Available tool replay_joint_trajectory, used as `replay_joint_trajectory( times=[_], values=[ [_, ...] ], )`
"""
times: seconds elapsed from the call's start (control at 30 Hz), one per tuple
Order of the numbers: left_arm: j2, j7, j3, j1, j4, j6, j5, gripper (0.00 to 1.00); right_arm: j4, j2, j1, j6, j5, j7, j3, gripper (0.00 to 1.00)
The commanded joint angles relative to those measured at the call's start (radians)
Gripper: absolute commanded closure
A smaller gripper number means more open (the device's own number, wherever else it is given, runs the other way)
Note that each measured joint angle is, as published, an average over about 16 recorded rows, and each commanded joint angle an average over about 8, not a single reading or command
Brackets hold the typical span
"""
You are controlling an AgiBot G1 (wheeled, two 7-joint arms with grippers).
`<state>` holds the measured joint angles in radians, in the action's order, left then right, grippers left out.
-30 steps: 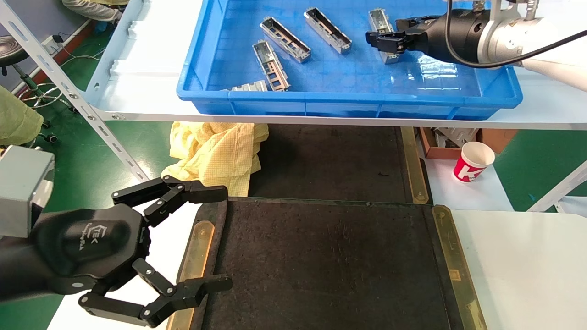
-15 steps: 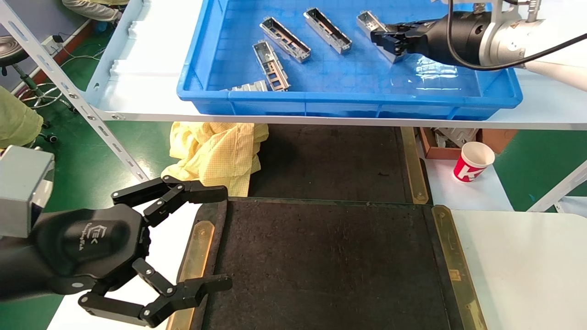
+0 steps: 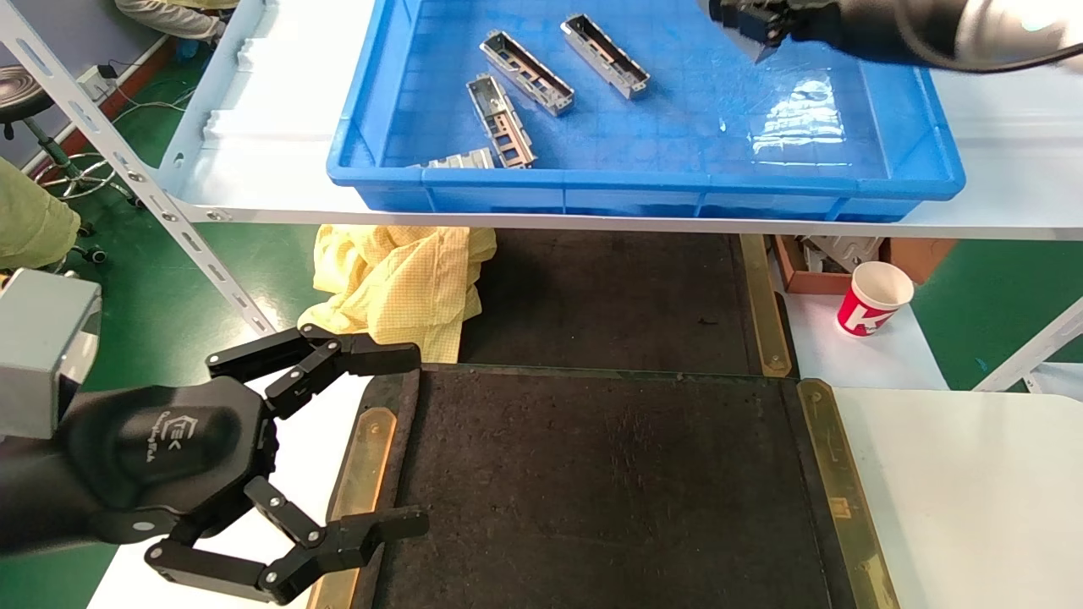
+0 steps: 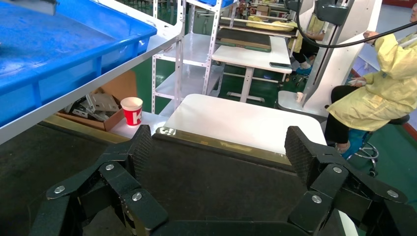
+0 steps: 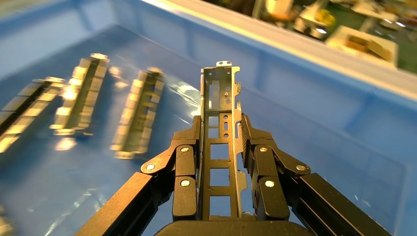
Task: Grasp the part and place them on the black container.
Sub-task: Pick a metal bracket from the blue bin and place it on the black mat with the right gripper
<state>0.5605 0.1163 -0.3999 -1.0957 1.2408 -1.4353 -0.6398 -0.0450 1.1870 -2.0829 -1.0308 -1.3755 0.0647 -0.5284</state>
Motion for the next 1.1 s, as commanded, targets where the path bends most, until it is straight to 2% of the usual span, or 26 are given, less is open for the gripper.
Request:
replay_joint_trajectory(
  times=[0.03, 0.27, 0.37, 0.47, 0.67, 0.97, 1.1],
  values=[
    [0.000, 0.000, 0.000, 0.000, 0.000, 0.000, 0.000, 0.00, -0.010, -0.016, -0.011, -0.043, 0.004, -0.010, 0.003, 1.00],
    [0.000, 0.000, 0.000, 0.000, 0.000, 0.000, 0.000, 0.00, -0.033, -0.090, -0.036, -0.359, 0.015, -0.044, 0.004, 1.00],
    [0.000, 0.000, 0.000, 0.000, 0.000, 0.000, 0.000, 0.00, -0.039, -0.116, -0.042, -0.462, 0.021, -0.056, 0.005, 1.00],
    [0.000, 0.000, 0.000, 0.000, 0.000, 0.000, 0.000, 0.00, -0.052, -0.136, -0.038, -0.533, 0.025, -0.065, 0.002, 1.00],
    [0.000, 0.000, 0.000, 0.000, 0.000, 0.000, 0.000, 0.00, -0.145, -0.172, 0.013, -0.579, 0.053, -0.060, -0.031, 1.00],
    [0.000, 0.000, 0.000, 0.000, 0.000, 0.000, 0.000, 0.00, -0.425, -0.280, 0.147, -0.575, 0.209, 0.003, -0.156, 1.00],
    [0.000, 0.000, 0.000, 0.000, 0.000, 0.000, 0.000, 0.00, -0.513, -0.309, 0.182, -0.568, 0.261, 0.005, -0.225, 1.00]
  ],
)
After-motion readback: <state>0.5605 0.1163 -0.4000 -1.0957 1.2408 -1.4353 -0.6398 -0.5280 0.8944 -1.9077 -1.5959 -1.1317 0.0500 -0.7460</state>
